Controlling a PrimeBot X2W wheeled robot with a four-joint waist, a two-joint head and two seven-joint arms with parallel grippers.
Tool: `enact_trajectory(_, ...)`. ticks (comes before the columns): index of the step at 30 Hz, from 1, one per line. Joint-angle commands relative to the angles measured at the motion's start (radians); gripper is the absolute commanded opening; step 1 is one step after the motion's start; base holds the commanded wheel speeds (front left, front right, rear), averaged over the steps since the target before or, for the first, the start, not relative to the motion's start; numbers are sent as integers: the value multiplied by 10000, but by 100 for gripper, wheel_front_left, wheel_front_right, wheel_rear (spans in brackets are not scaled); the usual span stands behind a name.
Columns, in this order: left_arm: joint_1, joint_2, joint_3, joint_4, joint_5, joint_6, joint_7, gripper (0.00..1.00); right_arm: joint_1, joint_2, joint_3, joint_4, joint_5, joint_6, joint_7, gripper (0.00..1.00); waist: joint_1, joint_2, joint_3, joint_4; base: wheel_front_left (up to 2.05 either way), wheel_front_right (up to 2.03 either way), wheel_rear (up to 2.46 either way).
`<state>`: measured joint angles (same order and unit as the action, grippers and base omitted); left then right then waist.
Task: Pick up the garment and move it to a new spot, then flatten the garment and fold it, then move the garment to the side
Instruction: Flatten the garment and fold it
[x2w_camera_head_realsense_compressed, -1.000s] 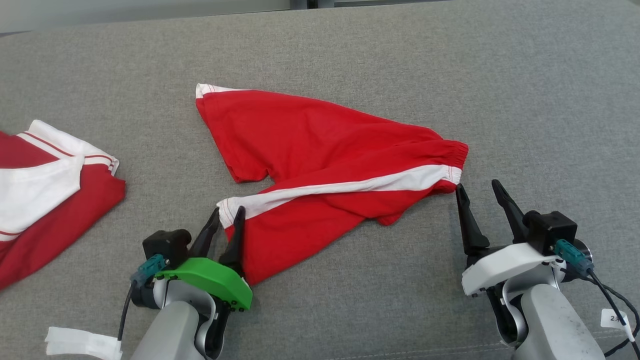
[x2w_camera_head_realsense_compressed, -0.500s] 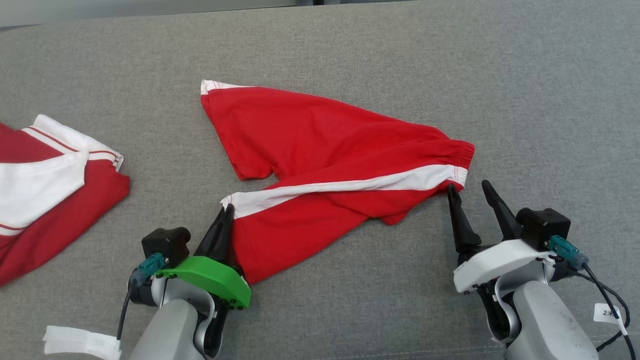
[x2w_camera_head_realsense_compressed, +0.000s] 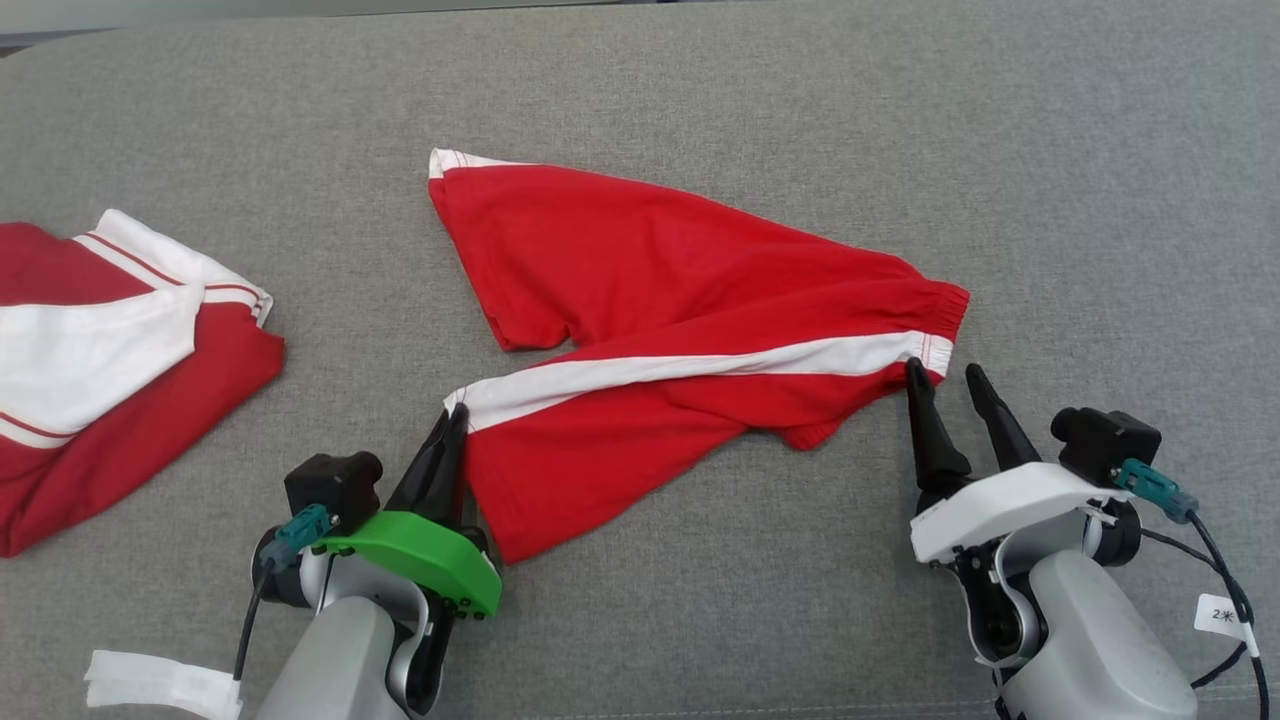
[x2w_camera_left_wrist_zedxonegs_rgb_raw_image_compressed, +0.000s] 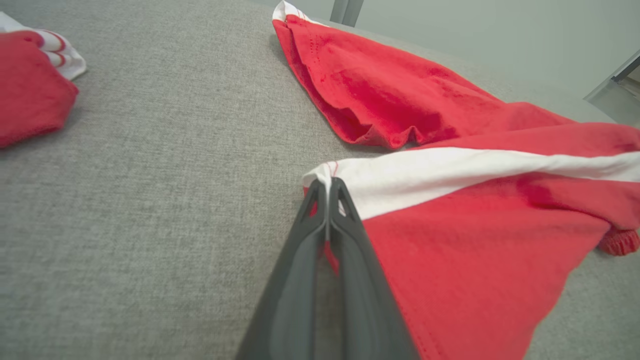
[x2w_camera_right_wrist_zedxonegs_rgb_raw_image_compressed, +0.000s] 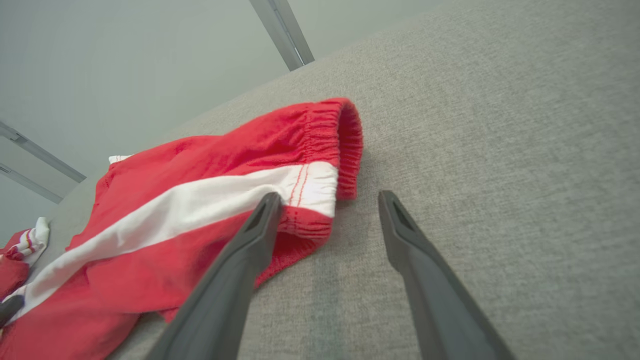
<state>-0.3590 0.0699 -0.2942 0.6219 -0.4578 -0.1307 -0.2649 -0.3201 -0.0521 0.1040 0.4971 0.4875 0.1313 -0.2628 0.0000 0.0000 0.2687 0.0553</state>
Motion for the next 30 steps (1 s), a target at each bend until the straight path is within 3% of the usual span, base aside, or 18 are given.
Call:
enact_trajectory(1, 99, 2, 27, -33, 43, 6, 11, 0, -180, -79, 65, 58, 219, -11, -31, 91, 0, 0, 23, 51, 0, 0, 0)
enact_trajectory(3, 118, -8, 13, -35, 55, 8, 11, 0, -221, -121, 157, 87, 339, -11, -31, 91, 0, 0, 26, 84, 0, 0, 0)
enact_trajectory(5, 139, -15, 2, -30, 59, 8, 11, 0, -261, -147, 250, 109, 460, -11, -31, 78, 0, 0, 20, 111, 0, 0, 0)
enact_trajectory(6, 139, -15, 2, -30, 59, 8, 11, 0, -261, -147, 250, 109, 460, -11, -31, 78, 0, 0, 20, 111, 0, 0, 0)
enact_trajectory(8, 153, -22, 0, -20, 72, 6, 11, 0, -287, -159, 275, 86, 596, -11, -31, 55, 0, 0, 5, 131, 0, 0, 0)
enact_trajectory(17, 167, -1, 77, 4, 123, 8, 11, 0, -353, -232, 473, 112, 944, -11, -31, 0, 0, 0, -11, 125, 0, 0, 0)
enact_trajectory(30, 188, 131, 206, -594, 232, 8, 10, 0, -37, -239, 354, -655, 832, -11, -32, 0, 0, 0, -1071, 88, 0, 0, 0)
